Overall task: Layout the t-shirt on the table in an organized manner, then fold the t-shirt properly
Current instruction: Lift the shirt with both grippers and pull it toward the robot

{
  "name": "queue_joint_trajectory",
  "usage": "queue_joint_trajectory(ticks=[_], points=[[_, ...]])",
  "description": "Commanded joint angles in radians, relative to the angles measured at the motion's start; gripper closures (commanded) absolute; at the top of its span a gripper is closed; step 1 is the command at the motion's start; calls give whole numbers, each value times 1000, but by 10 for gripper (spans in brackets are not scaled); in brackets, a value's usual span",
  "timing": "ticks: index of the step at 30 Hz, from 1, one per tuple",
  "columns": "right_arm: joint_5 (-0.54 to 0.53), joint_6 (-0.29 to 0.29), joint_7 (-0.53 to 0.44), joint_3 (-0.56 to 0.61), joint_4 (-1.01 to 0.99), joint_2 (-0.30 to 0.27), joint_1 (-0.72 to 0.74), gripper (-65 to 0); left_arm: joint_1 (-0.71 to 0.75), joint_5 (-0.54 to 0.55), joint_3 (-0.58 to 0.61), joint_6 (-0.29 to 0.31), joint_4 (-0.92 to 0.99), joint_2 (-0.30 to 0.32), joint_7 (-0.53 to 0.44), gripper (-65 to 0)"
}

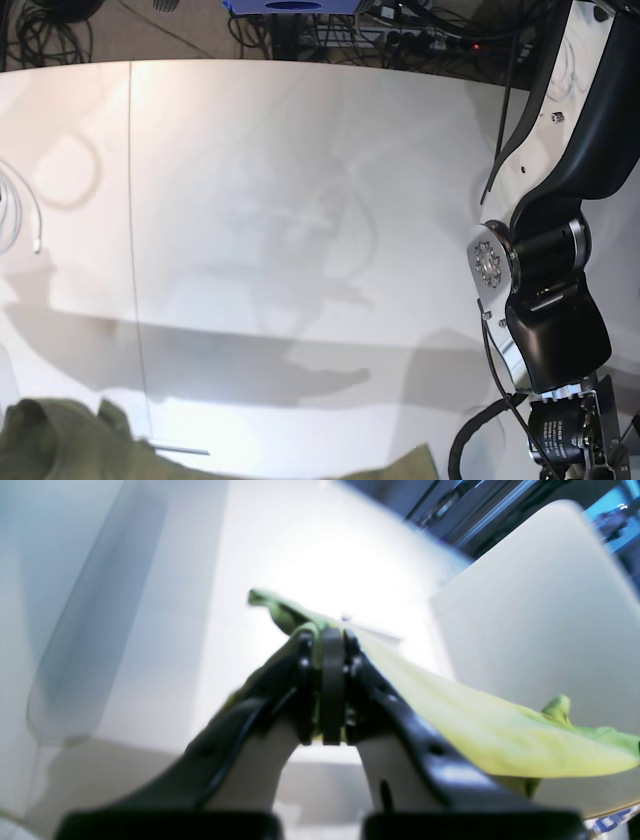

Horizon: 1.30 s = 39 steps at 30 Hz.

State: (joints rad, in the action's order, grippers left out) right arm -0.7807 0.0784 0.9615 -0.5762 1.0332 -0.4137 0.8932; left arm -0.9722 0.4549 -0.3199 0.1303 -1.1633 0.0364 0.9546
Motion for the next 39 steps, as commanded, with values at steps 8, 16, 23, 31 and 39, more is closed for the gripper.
queue_joint_trajectory(ticks=[8,16,23,31,39], points=[[-144,-9,-16,-86,103,-4,-317,0,290,12,0,2,-168,7,-18,0],[-205,-25,-143,-86,114,131,-741,0,718,11,-2,2,-228,38,-46,0],[-210,-110,-121,-94,149,180,-983,0,964,12,-5,2,-275,59,-82,0],[-207,-150,-121,-95,187,223,-1132,0,1146,12,-135,6,-407,73,-76,0],[-208,-144,-121,-97,350,266,-1278,0,1283,12,-147,6,-485,79,-76,0]])
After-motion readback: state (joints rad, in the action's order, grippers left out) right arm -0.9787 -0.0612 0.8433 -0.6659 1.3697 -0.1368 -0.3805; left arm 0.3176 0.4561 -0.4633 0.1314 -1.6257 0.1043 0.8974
